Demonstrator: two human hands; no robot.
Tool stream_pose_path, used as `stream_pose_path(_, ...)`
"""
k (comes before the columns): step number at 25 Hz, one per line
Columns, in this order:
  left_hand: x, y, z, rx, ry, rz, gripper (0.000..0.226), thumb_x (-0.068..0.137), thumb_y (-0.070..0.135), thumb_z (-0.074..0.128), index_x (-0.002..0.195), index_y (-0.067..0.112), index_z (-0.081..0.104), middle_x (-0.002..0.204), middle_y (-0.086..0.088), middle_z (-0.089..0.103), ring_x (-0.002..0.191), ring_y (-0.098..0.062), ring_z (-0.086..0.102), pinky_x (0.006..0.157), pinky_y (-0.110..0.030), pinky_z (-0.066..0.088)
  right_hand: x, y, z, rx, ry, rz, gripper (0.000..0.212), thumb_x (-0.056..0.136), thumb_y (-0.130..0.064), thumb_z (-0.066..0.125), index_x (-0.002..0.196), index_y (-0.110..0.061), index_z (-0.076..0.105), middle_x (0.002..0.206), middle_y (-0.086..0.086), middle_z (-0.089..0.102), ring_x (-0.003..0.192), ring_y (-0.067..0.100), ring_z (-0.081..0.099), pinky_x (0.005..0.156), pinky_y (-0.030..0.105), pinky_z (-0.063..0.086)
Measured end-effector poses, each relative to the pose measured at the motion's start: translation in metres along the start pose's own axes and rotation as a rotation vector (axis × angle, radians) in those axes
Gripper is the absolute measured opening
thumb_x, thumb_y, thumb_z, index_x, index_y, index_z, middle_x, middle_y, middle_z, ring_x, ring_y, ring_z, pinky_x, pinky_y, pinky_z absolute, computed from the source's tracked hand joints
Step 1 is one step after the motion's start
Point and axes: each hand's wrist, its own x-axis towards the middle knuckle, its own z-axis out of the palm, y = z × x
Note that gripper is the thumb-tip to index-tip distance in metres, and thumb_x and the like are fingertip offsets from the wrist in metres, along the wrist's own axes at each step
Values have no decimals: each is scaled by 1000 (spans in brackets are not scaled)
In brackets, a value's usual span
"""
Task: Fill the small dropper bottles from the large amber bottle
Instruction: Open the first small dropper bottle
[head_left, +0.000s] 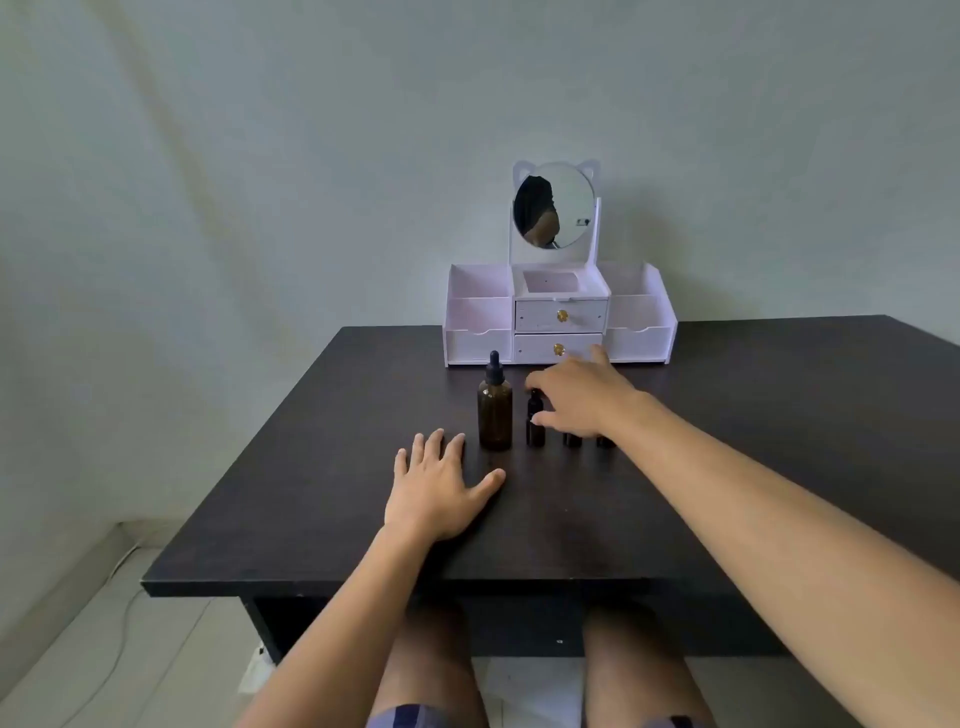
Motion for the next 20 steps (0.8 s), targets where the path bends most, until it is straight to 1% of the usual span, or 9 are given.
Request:
stream_pose_path(2,0,-2,0,8,22,8,90,87,80,28,157,24,21,166,-6,14,153,-29,3,124,-49,5,5,-3,1,-27,53,-11,24,97,-41,59,116,-27,62,104,0,70,119,28,56,115,55,12)
stream_pose_path(4,0,-3,1,8,34,10,89,87,80,29,157,25,21,166,-5,15,154,-28,4,124,-48,5,0,-4,-5,-25,46,14,17,94,-42,63,107,-30,64,100,-2,69,116,26,58,119,57,5)
stream_pose_path(6,0,-2,2,2,42,12,88,87,79,30,157,25,22,166,-4,15,154,-27,4,124,-47,4,-8,-6,-17,67,18,-7,15,91,-43,66,102,-33,65,97,-7,66,110,22,58,117,52,16)
stream_pose_path(9,0,-2,1,3,41,12,86,88,77,30,156,25,22,166,-4,16,154,-27,4,124,-48,5,-19,-12,-23,172,-8,-67,13,89,-41,70,99,-34,66,82,-15,59,97,15,57,105,43,32)
stream_pose_path(12,-3,-2,0,-18,56,18,79,90,71,36,154,25,29,163,-3,23,153,-26,11,124,-47,9,-24,-23,-15,185,-23,-87,16,87,-42,71,99,-33,66,90,-11,62,101,16,57,100,43,39)
stream_pose_path(14,-6,-1,-1,-84,119,14,63,91,61,45,143,26,44,153,-1,40,147,-23,27,121,-42,18,-26,-26,-11,226,-30,-66,15,87,-41,72,98,-33,66,90,-9,62,103,18,57,96,41,42)
stream_pose_path(17,-10,0,-7,-216,169,38,35,84,49,59,114,32,61,121,7,58,121,-19,49,103,-37,35,-27,-25,-12,321,-56,-41,14,83,-38,77,92,-33,66,90,-9,65,98,17,60,90,38,47)
stream_pose_path(18,-9,0,-9,-269,146,63,33,79,51,62,108,36,64,113,11,60,116,-16,53,99,-37,38,-27,-25,-12,341,-54,-39,14,82,-38,78,90,-33,67,90,-9,66,97,17,62,87,36,49)
stream_pose_path(20,-9,5,-12,-371,56,136,44,70,60,68,108,38,68,105,18,66,107,-6,60,95,-34,45,-28,-25,-12,375,-57,-34,16,80,-37,81,89,-33,68,88,-9,65,94,18,64,81,34,51)
